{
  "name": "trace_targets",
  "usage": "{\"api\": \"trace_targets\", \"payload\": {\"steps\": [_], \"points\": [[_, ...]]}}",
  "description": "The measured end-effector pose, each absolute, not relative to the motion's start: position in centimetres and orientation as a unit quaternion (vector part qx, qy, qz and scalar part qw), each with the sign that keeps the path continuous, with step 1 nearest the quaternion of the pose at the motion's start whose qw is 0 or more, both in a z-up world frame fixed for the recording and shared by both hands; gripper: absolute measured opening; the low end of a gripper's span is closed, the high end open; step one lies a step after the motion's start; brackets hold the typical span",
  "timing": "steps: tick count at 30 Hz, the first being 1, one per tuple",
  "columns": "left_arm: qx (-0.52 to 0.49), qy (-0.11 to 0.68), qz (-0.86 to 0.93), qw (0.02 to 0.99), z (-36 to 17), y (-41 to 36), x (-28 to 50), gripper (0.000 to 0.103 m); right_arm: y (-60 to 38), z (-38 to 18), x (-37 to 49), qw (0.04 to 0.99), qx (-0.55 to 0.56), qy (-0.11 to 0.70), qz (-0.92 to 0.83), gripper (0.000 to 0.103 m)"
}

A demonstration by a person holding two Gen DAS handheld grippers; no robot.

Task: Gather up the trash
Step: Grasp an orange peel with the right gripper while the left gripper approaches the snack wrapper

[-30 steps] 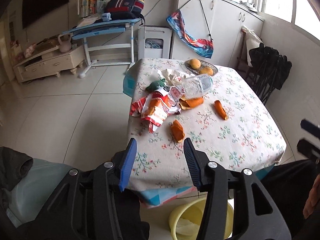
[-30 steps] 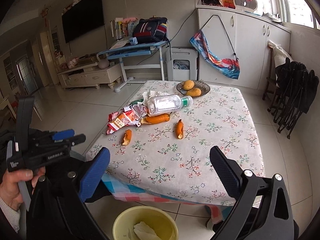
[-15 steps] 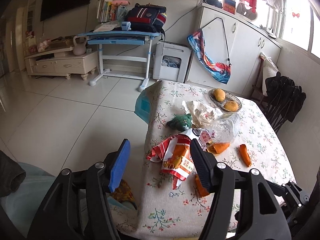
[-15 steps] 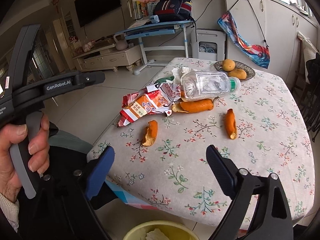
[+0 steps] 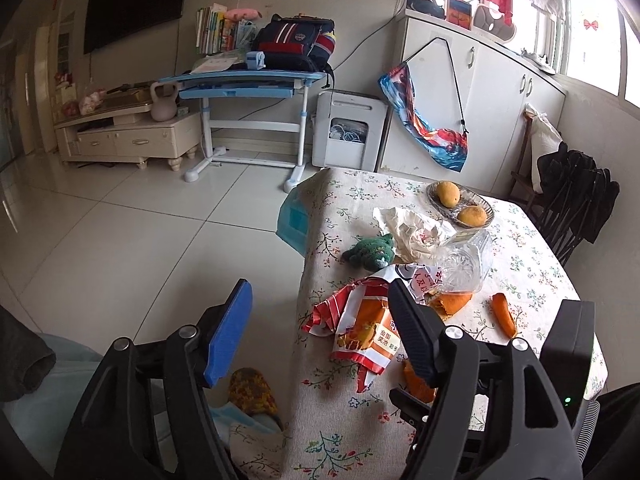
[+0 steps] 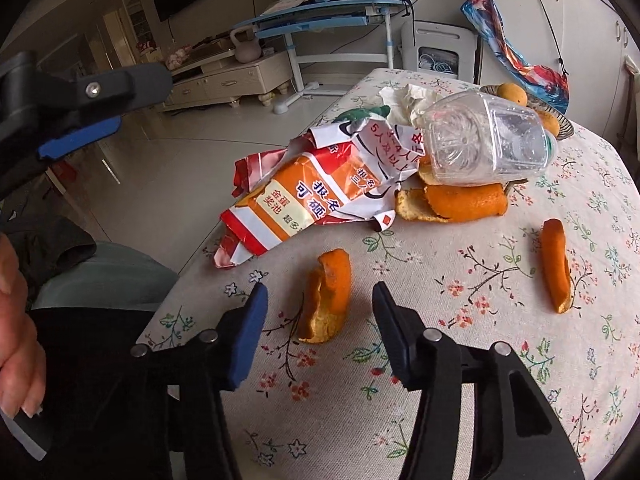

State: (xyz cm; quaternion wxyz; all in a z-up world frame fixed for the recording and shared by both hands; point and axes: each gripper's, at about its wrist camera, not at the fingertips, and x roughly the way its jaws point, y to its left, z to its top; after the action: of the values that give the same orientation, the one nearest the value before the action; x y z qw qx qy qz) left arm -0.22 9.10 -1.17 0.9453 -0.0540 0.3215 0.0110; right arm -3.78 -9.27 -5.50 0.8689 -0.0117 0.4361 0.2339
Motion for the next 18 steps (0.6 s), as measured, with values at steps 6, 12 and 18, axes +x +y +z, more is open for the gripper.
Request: {"api": "trace_targets", "payload": {"steps": [6, 12, 18], "points": [[-0.049, 0.334, -0.006, 0.941, -1.6, 8.8, 0.0, 0.071, -10.1, -5.5, -3.7, 0.870, -0.018, 0.435, 0.233, 0.022], [-0.004, 0.362, -0.046, 0.931, -2.5, 6.8, 1.2, 0.075, -13.3, -5.3, -3.9, 0.875, -0.019, 0.438, 0.208, 0.021], [0.049, 0.388, -0.084, 0.917, -3.6, 4.8, 4.1, 0.076, -18.6, -5.0, -4.4, 0.880, -0.013, 0.446, 0.162, 0.021]]}}
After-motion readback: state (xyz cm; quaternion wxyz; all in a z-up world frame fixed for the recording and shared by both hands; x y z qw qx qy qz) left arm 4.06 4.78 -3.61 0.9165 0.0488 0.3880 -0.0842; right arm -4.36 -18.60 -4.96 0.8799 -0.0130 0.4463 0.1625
